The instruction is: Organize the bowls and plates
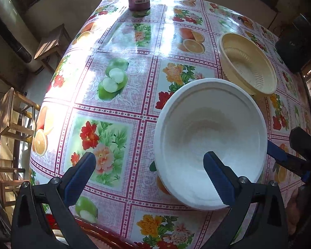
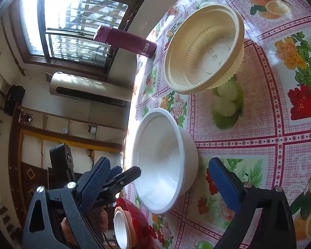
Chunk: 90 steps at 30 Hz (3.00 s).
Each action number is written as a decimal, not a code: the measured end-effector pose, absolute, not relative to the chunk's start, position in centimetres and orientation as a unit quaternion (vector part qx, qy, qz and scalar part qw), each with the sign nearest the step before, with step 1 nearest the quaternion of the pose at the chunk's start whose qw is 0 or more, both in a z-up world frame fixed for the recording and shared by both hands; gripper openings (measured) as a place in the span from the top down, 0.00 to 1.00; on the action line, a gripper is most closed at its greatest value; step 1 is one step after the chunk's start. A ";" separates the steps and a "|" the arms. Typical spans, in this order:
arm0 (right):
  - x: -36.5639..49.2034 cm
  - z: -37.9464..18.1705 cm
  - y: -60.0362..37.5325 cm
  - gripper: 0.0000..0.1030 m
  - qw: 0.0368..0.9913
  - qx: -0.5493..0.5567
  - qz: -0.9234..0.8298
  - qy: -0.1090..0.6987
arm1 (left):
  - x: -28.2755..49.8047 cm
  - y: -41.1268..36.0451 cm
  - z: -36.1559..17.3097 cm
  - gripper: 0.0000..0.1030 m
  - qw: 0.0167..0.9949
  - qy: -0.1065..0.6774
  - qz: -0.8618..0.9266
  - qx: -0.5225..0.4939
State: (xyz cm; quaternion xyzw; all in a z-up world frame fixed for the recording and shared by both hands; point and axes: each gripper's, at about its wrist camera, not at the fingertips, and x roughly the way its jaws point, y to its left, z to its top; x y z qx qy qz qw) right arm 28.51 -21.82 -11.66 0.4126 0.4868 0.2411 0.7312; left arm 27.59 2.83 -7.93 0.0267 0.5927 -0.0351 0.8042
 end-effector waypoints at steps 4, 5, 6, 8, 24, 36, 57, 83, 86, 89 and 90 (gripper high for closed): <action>28.6 -11.5 -21.4 0.08 0.733 0.408 0.242 0.488 | 27.0 2.6 -7.9 0.00 0.809 0.585 -0.046 0.026; 28.6 -11.5 -21.3 0.08 0.735 0.405 0.242 0.487 | 26.8 2.5 -7.8 0.00 0.812 0.581 -0.046 0.028; 28.6 -11.4 -21.2 0.08 0.738 0.401 0.241 0.486 | 26.7 2.5 -7.7 0.00 0.816 0.575 -0.043 0.030; 28.6 -11.1 -21.1 0.08 0.749 0.387 0.230 0.486 | 26.4 2.5 -7.5 0.00 0.828 0.559 -0.033 0.033; 28.4 -10.5 -19.8 0.24 0.800 0.309 0.181 0.482 | 24.1 1.3 -7.8 0.00 0.883 0.466 0.031 0.045; 28.4 -10.4 -20.0 0.25 0.802 0.309 0.176 0.480 | 23.7 1.0 -8.5 0.00 0.875 0.481 0.034 0.039; 27.8 -9.6 -21.5 0.24 0.780 0.354 0.213 0.470 | 20.5 -1.6 -10.3 0.00 0.849 0.528 -0.003 -0.012; 28.0 -10.1 -21.2 0.23 0.758 0.371 0.237 0.481 | 22.8 6.9 -4.7 0.00 0.859 0.485 0.015 -0.167; 28.0 -10.2 -21.5 0.23 0.759 0.375 0.234 0.478 | 24.8 8.9 -7.0 0.00 0.836 0.502 0.046 -0.214; 28.0 -10.3 -21.7 0.23 0.759 0.377 0.230 0.478 | 26.5 10.2 -8.8 0.00 0.819 0.504 0.053 -0.270; 28.0 -10.4 -21.7 0.23 0.759 0.377 0.230 0.478 | 27.0 10.5 -9.5 0.00 0.810 0.506 0.052 -0.291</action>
